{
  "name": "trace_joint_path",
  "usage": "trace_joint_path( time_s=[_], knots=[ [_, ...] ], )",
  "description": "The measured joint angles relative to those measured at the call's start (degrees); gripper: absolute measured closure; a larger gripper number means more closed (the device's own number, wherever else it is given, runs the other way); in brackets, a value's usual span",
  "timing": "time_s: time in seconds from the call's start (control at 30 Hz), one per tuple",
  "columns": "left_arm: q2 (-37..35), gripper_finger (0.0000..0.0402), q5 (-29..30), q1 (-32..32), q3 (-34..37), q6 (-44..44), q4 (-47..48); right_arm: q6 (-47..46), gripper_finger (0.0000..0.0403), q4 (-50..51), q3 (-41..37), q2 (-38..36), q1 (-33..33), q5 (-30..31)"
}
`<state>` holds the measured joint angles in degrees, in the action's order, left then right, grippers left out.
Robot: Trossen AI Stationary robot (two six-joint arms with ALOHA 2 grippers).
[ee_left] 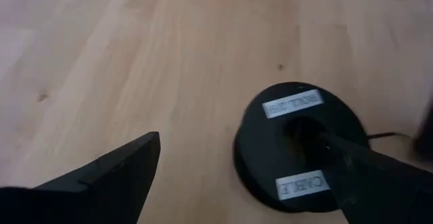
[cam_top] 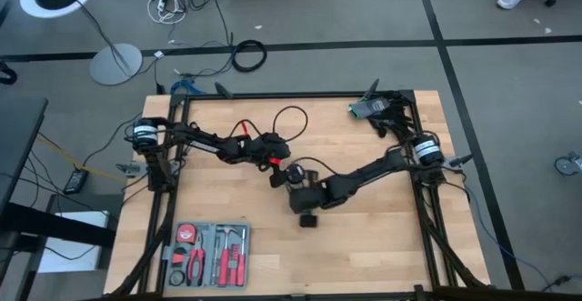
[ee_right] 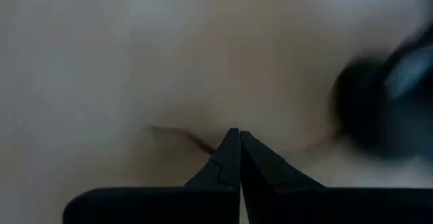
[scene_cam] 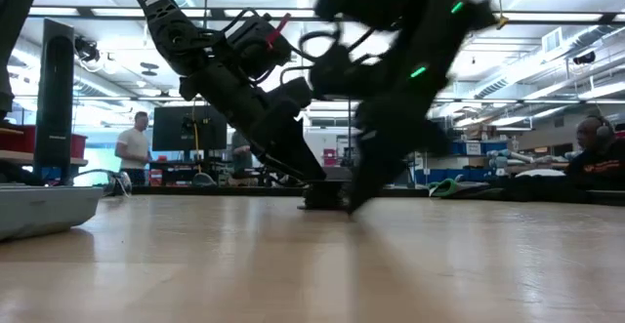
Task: Coil cords
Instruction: Uncoil the black wire from the spool
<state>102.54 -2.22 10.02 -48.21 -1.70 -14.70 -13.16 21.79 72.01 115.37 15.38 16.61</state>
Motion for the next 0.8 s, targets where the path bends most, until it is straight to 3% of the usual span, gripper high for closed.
trace_joint_path(
  time_s=[0.13,0.3,0.57,0.7,0.8],
  knots=[
    [0.00,0.0006,0.62,0.12,0.00,-0.01,0.14,-5.69,0.0403,16.21,-0.24,-5.16,1.47,-5.35],
    [0.00,0.0006,0.59,0.00,0.00,-0.29,0.11,-16.15,0.0403,31.50,-0.20,-9.59,3.28,4.29],
    [0.02,0.0006,0.63,0.00,0.00,-1.31,0.18,-17.67,0.0402,22.57,-1.72,-12.68,7.56,20.11],
    [0.02,0.0006,0.62,0.00,0.00,-1.54,0.31,-19.01,0.0402,15.87,-8.42,-12.79,8.15,20.46],
    [0.02,0.0006,0.62,-0.06,0.00,-1.54,0.48,-20.85,0.0402,3.70,-17.02,-14.33,8.07,16.78]
  ],
)
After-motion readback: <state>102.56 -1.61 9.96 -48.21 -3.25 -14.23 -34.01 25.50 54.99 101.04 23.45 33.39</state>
